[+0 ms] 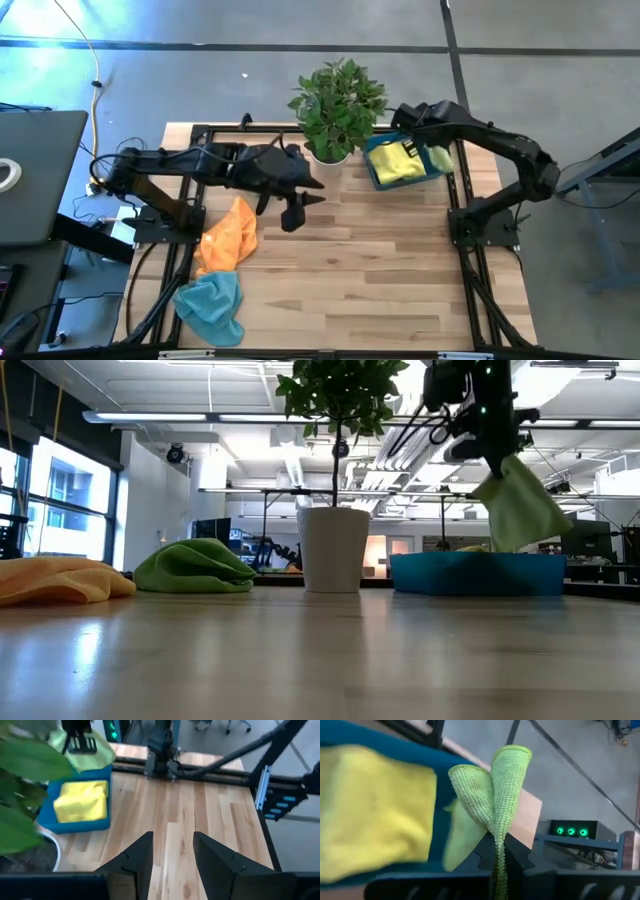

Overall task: Sort microfiber towel by color & place in baskets
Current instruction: Stack the light green towel on top of the yellow towel into the blue bin, then fold the green towel

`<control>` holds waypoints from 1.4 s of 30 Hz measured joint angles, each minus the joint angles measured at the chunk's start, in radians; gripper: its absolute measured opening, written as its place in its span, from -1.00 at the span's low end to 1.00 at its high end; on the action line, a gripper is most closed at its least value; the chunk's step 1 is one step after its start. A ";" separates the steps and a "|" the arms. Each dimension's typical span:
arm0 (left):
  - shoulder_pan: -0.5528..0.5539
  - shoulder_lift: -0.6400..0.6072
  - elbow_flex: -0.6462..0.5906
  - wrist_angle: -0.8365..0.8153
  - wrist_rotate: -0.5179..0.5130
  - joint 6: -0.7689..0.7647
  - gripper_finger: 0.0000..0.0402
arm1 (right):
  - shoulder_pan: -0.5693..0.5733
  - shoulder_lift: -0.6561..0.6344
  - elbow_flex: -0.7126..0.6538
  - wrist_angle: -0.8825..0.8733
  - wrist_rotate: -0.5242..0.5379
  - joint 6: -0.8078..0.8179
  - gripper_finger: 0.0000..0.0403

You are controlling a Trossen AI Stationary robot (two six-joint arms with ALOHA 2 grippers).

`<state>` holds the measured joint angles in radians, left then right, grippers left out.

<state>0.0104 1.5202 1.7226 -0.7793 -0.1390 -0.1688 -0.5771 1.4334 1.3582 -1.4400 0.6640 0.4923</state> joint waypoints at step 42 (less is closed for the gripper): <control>0.068 -0.006 0.000 -0.259 -0.007 -0.037 -0.36 | 0.034 -0.016 -0.186 0.495 -0.560 -0.152 -0.08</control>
<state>0.0784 1.5146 1.7229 -1.0382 -0.1457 -0.2062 -0.5427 1.4170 1.1718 -0.9450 0.1041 0.3400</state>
